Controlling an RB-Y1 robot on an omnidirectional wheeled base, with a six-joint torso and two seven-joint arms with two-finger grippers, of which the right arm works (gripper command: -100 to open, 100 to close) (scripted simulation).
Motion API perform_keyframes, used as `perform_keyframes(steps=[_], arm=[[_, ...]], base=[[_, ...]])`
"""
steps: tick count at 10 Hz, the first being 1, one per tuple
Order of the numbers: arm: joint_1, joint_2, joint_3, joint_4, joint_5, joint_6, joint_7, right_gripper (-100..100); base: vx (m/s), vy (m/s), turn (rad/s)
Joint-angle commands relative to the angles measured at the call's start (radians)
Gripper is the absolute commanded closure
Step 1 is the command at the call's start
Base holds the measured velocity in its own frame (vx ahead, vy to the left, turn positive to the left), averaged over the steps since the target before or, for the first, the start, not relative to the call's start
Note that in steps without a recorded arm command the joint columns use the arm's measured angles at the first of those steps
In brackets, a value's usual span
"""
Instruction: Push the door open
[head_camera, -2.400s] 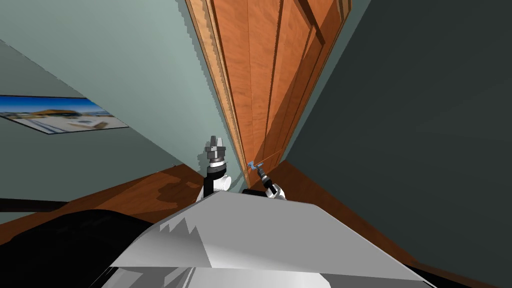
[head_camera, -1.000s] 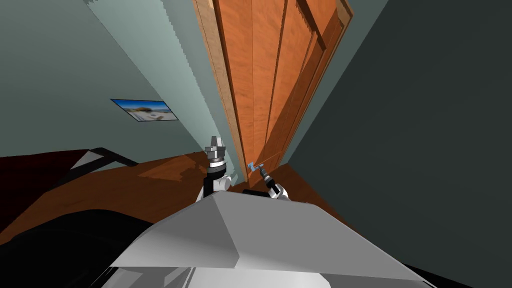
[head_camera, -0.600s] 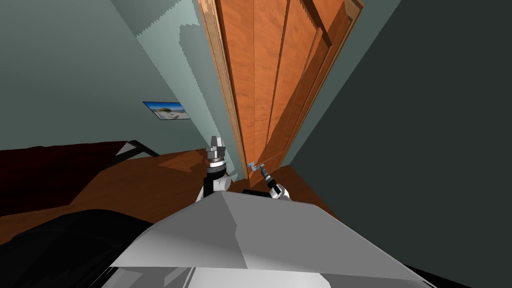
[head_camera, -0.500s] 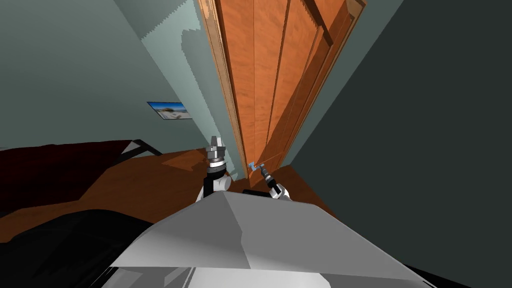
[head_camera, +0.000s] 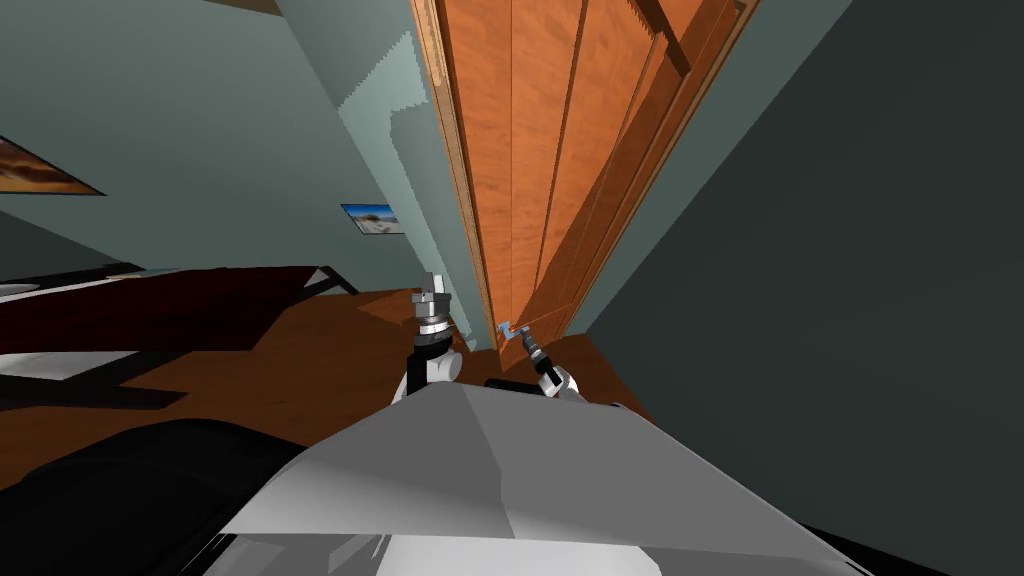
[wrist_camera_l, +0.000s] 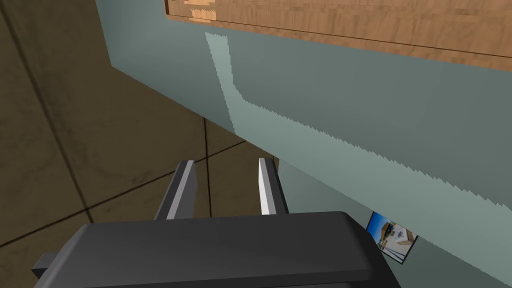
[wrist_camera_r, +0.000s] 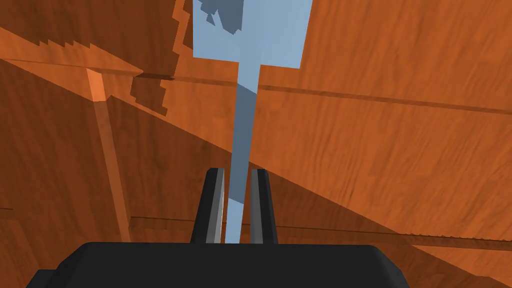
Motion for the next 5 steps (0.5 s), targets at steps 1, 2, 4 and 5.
perform_keyframes(steps=[1, 2, 4, 5], arm=[[0.004, -0.001, 0.011, 0.007, -0.020, 0.003, 0.008, 100], [0.003, 0.002, 0.018, 0.006, -0.031, 0.003, 0.011, 100], [0.001, 0.009, 0.030, 0.005, -0.052, 0.003, 0.018, 100], [0.000, 0.013, 0.035, 0.004, -0.061, 0.003, 0.020, 100]], base=[[-0.143, -0.162, 0.233], [-0.154, -0.153, 0.235], [-0.133, -0.170, 0.216], [-0.125, -0.180, 0.212]])
